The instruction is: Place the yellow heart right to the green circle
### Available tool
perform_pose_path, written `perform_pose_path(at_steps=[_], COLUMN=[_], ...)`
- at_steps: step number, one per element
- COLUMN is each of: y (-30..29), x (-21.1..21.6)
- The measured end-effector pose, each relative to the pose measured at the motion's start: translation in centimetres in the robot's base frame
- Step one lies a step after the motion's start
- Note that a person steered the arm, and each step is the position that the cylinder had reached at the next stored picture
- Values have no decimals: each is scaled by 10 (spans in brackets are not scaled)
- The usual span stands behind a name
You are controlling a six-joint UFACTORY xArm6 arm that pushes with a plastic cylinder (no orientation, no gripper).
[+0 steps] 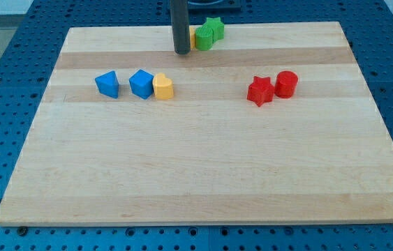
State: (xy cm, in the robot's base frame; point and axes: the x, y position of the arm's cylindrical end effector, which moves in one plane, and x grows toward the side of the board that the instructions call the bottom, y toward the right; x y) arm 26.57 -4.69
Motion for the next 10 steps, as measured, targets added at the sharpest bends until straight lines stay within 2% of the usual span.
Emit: perform_pose_path(at_steps=[1, 2, 3, 5, 6, 7, 9, 10], y=[12, 31, 13, -65, -69, -48, -47, -26], x=[36, 129, 172, 155, 148, 134, 91, 85])
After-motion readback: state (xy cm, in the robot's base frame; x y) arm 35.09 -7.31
